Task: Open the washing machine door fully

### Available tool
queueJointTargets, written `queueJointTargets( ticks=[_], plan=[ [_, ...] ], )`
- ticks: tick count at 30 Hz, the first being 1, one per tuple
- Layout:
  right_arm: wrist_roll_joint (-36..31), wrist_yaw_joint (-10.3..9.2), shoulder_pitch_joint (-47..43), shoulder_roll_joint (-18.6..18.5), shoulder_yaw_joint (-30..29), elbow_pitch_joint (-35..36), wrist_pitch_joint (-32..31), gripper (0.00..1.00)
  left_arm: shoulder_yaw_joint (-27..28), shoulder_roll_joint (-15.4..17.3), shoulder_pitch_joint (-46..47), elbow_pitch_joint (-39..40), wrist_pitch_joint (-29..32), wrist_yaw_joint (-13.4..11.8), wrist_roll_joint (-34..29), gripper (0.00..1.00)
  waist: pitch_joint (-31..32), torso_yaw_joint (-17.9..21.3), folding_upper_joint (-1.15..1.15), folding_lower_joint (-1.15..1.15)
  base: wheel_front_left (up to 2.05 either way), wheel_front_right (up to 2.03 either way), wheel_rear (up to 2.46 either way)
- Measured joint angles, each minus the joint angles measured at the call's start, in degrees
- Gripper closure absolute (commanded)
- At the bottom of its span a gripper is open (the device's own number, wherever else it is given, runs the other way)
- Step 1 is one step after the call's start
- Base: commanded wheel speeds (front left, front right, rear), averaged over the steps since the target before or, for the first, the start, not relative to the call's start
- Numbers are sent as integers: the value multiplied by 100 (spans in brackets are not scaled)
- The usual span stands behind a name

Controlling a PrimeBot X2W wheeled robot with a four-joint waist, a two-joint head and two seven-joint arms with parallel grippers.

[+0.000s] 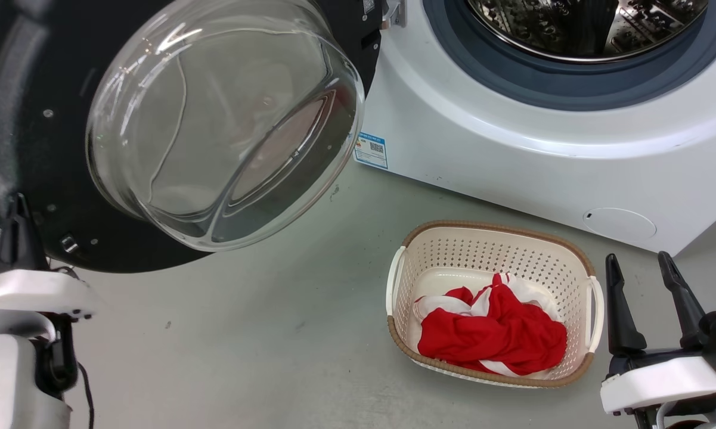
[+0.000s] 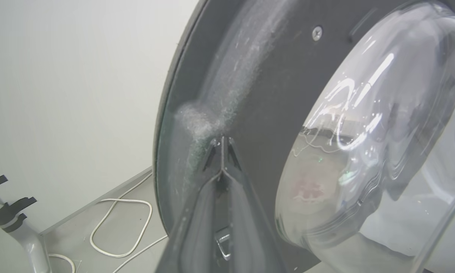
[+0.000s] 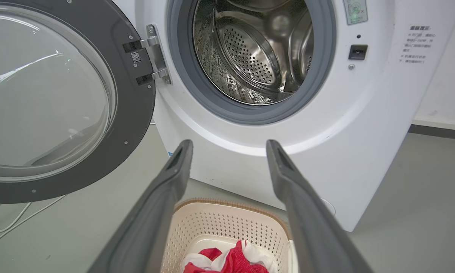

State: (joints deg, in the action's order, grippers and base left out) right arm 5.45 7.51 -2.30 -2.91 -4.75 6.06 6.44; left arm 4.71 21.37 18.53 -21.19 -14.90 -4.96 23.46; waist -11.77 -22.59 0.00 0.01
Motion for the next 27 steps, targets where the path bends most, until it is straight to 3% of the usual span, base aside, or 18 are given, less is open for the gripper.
queueJointTargets(
  ticks=[14, 20, 27],
  plan=[
    [-38, 0, 95, -1, 25, -77, -23, 0, 636, -25, 447, -716, -22, 309, -324, 100, -10, 109, 0, 0, 0, 0, 0],
    [71, 0, 96, -1, 49, -226, 75, 0, 739, -261, 197, -449, -18, 338, -594, 100, 146, 167, 0, 0, 0, 0, 0],
    [215, 0, 45, 0, 109, -456, 258, 0, 859, -561, -705, 319, -16, 270, -927, 100, 475, 302, 0, -1, 0, 0, 0]
  ],
)
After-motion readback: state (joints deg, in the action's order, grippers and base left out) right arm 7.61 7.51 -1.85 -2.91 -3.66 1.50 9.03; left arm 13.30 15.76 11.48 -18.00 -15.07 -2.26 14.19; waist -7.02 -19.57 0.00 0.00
